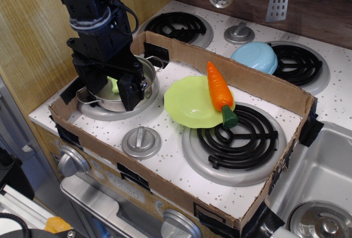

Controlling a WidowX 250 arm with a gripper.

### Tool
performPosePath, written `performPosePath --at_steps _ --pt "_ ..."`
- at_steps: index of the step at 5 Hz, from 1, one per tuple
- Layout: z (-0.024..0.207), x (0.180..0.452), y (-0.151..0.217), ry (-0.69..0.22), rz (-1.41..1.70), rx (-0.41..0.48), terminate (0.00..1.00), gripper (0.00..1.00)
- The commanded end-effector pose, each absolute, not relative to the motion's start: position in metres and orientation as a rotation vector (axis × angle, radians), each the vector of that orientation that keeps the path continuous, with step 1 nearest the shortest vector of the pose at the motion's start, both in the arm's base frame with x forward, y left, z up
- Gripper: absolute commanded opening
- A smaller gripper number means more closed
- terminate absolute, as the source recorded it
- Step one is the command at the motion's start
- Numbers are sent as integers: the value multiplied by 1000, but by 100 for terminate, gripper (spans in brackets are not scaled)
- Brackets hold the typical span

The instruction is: Take carrot off plate

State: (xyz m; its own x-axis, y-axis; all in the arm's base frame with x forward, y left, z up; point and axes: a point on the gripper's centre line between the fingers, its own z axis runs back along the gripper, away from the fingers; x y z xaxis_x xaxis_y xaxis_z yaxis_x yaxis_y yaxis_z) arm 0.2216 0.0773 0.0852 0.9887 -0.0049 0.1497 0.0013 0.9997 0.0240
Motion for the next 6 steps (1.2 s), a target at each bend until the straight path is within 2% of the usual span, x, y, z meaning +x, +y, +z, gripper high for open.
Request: performPosePath --at_steps 1,2,3,4,5,6 --pt "85 222 77 -150 -3 24 0 100" --pt "98 225 67 -98 131 33 0 100" --pt "111 232 54 -87 262 81 0 100" --pt "124 252 37 -47 415 66 0 100" --pt "127 279 24 -62 412 67 0 100" --pt "124 305 12 -171 453 107 0 100"
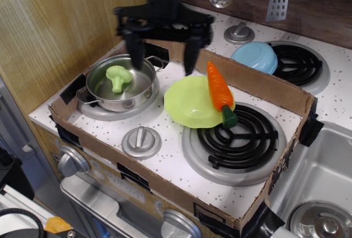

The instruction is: Take carrot off plate

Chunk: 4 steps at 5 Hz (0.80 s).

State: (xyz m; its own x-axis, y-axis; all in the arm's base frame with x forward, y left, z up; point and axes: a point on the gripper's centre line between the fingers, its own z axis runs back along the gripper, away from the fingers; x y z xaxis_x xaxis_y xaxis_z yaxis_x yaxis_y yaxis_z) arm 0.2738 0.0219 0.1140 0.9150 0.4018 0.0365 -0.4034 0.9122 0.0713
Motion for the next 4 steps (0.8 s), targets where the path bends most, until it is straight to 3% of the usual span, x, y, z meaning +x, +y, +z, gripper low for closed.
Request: performPosePath --at_steps 1,4 --pt "115 319 2 -180 421 63 0 100" --pt "73 331 -6 -224 442 24 0 100"
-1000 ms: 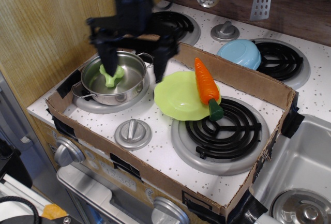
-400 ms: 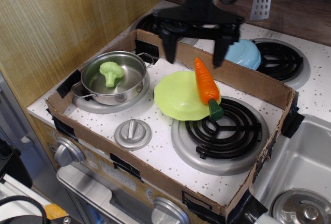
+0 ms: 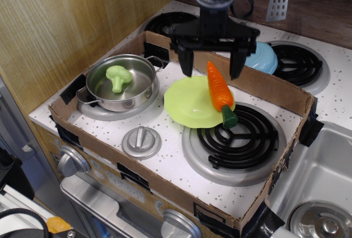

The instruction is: Take carrot off plate

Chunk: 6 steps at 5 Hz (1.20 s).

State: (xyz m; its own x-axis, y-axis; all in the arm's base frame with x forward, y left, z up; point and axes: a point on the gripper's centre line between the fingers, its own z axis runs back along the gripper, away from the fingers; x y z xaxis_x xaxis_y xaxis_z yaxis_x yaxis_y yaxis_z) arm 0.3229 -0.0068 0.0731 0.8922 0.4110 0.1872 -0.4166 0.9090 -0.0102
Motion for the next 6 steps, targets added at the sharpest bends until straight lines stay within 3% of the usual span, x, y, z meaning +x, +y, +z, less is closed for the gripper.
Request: performPosePath --at_steps 1,3,4,6 --pt "51 335 -3 -270 431 -7 0 100" --pt "44 353 -4 -267 431 -40 0 100" --pt "46 359 -8 -248 458 -27 0 0" --pt "59 357 -15 -231 479 5 0 0"
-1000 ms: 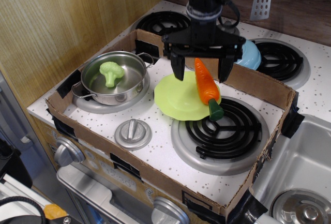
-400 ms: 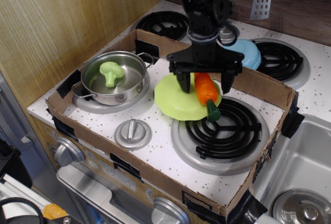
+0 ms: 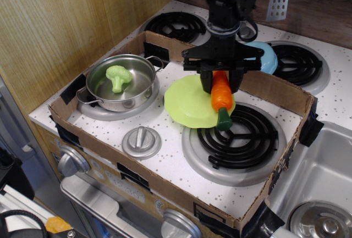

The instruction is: Take carrot off plate

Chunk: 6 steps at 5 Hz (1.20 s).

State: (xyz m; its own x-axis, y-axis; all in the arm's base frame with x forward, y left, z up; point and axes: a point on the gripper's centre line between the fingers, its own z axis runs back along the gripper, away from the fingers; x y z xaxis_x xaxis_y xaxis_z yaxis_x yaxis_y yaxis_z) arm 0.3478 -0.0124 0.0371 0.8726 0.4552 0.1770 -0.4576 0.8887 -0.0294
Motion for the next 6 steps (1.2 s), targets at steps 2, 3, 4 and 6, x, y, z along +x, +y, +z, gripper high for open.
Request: performPosePath --at_steps 2,3,4,6 --pt "95 342 -18 -159 620 0 0 0" --pt "104 326 -10 -16 871 -26 0 0" --pt "105 301 -9 23 1122 -49 0 0" --pt "94 256 -17 -30 1395 37 0 0"
